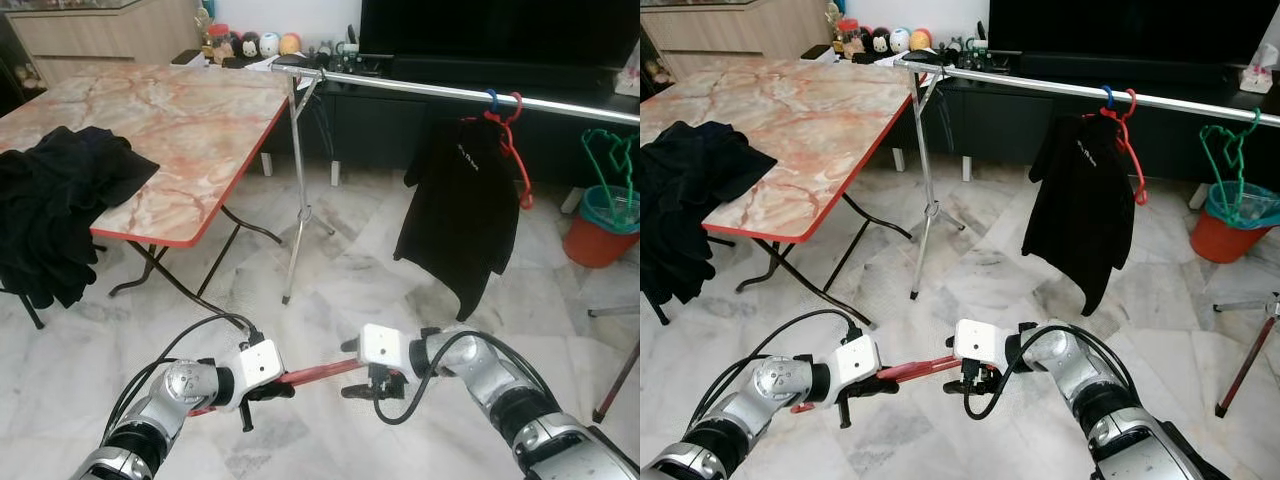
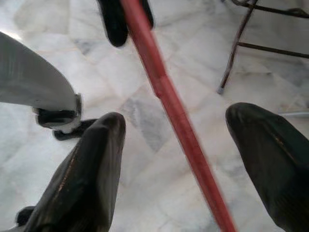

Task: Hang hanger

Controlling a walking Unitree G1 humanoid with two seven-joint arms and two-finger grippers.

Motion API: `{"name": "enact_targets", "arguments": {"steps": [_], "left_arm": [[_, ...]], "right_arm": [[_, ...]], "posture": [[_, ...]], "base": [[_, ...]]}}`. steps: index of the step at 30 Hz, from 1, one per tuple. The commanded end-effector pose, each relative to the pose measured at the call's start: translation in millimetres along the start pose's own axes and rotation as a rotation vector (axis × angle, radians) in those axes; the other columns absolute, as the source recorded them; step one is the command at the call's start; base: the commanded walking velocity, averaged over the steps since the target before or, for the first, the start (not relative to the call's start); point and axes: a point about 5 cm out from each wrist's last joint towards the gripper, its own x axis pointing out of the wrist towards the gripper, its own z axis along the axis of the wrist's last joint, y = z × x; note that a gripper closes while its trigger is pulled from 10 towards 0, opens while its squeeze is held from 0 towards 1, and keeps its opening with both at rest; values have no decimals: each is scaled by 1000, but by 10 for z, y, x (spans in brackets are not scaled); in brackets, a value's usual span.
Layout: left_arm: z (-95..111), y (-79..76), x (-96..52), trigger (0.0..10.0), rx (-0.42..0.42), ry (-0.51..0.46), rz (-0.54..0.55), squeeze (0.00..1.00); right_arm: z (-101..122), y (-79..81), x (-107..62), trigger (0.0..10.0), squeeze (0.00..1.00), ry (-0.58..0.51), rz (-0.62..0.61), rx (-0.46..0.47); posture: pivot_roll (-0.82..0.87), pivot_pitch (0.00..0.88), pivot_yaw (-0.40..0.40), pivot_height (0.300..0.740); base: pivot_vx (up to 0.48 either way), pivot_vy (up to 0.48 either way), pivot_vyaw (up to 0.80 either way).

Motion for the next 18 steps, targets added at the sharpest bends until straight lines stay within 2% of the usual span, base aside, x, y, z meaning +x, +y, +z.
{"name": "enact_targets", "arguments": {"steps": [1,2,3,4,6,7,8,10,11,12,14,15,16,18], "left_arm": [[-115,-26,-26,549,8,58,23,0],[-115,-26,-26,549,8,58,23,0],[-217,-60,-37,7059,-27,101,57,0],[-321,-101,-51,10000,-74,141,96,0],[-525,-207,-89,10000,-210,211,179,0],[-525,-207,-89,10000,-210,211,179,0],[-640,-263,-125,10000,-255,266,237,0],[-790,-345,-187,10000,-300,342,322,0],[-899,-439,-233,10000,-388,378,363,0],[-899,-439,-233,10000,-388,378,363,0],[-1143,-728,-347,10000,-529,484,418,0],[-1326,-959,-467,10000,-638,593,508,0],[-1358,-1001,-492,10000,-659,615,531,0],[-1424,-1081,-552,10000,-763,643,603,0]], "right_arm": [[-64,-10,10,10000,0,47,-55,3],[-64,-10,10,10000,0,47,-55,3],[-140,-2,17,10000,0,73,-112,47],[-223,6,22,10000,0,99,-178,112],[-382,47,27,10000,0,160,-312,212],[-382,47,27,10000,0,160,-312,212],[-477,89,28,10000,0,198,-378,280],[-595,161,28,10000,0,246,-465,348],[-675,242,38,10000,0,270,-510,403],[-675,242,38,10000,0,270,-510,403],[-844,484,83,10000,0,308,-593,558],[-975,731,127,10000,0,292,-675,822],[-998,781,136,10000,0,286,-692,883],[-1067,914,144,10000,0,261,-756,1072]], "posture": [[34,0,27,740],[34,0,27,740],[30,0,27,740],[30,0,27,740],[29,0,28,740],[29,0,28,740],[30,0,27,740],[35,0,21,740],[35,0,21,740],[35,0,21,740],[30,0,23,740],[33,0,20,740],[33,0,20,740],[35,0,17,740]], "base": [[0,0,0],[0,0,0],[0,0,0],[0,0,0],[0,0,0],[0,0,0],[0,0,0],[0,0,0],[0,0,0],[0,0,0],[0,0,0],[0,0,0],[0,0,0],[0,0,0]]}}
